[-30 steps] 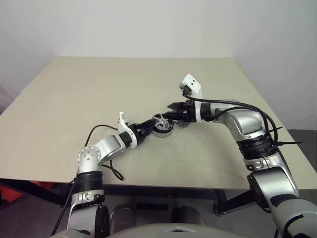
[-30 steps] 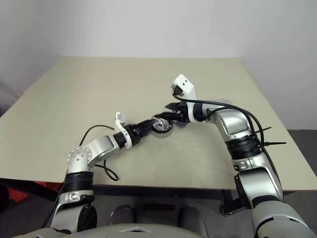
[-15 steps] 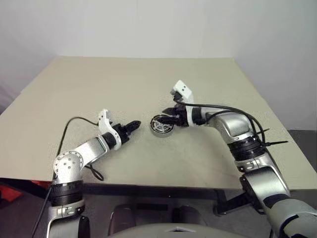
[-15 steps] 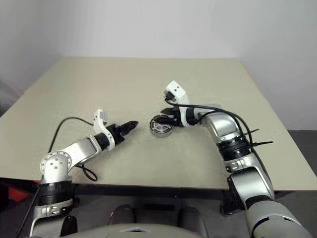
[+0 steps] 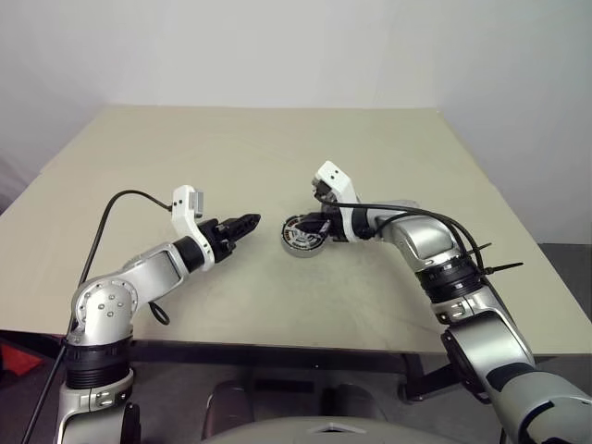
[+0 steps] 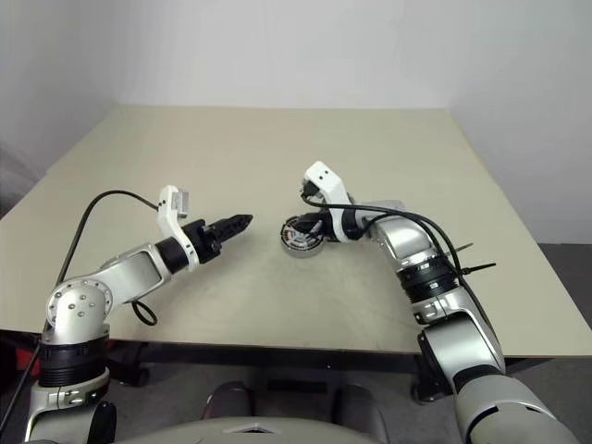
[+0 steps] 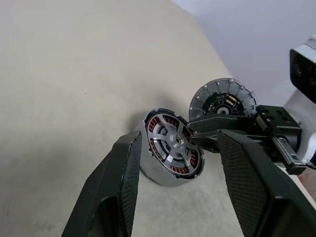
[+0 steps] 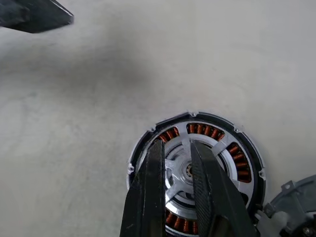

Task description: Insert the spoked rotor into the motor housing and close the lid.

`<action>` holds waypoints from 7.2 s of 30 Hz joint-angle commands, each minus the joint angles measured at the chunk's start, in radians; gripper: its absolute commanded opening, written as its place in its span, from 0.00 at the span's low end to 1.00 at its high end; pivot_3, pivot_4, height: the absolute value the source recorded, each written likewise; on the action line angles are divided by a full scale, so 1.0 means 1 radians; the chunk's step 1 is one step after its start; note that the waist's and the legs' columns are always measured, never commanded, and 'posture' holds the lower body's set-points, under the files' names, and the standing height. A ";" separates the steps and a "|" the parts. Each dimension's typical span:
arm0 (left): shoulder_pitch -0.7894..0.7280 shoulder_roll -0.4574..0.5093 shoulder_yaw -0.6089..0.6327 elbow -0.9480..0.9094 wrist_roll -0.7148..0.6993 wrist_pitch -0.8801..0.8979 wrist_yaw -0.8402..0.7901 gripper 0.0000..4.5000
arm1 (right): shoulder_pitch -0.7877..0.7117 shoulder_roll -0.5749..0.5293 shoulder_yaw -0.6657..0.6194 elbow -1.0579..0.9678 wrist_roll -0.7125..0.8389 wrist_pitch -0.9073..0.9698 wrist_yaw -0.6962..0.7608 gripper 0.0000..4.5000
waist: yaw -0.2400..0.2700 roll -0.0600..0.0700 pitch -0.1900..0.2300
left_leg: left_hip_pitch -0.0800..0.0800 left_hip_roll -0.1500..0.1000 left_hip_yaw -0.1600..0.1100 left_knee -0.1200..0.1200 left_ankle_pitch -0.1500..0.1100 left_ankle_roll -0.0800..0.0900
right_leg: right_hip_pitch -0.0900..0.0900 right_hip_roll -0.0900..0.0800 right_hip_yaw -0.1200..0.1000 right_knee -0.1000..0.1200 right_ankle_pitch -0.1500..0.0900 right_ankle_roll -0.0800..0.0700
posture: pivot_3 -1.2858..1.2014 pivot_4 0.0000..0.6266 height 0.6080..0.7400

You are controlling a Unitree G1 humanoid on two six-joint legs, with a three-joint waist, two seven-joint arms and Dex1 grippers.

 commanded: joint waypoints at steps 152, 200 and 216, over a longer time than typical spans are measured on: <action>-0.035 0.081 -0.098 0.004 0.196 0.026 -0.297 0.57 | 0.141 0.028 -0.101 0.051 -0.021 -0.393 0.100 0.70 | -0.006 0.002 0.001 | 0.005 0.000 0.000 -0.004 0.001 -0.001 | 0.003 0.000 0.000 -0.001 0.000 0.000 | 0.52 0.00 1.00; -0.006 0.080 -0.049 0.002 0.210 0.037 -0.288 0.57 | 0.155 0.060 -0.089 0.140 -0.054 -0.461 0.085 0.85 | -0.025 0.002 0.001 | 0.005 0.000 0.000 -0.005 0.001 -0.001 | 0.003 0.000 0.000 -0.001 0.000 0.000 | 0.52 0.00 1.00; 0.130 0.142 -0.030 -0.007 0.237 -0.010 -0.402 0.57 | 0.134 0.064 -0.074 0.122 -0.064 -0.410 0.090 0.66 | -0.026 0.002 0.001 | 0.006 0.000 0.000 -0.006 -0.001 0.003 | 0.003 0.000 0.000 -0.002 -0.004 0.006 | 0.52 0.00 1.00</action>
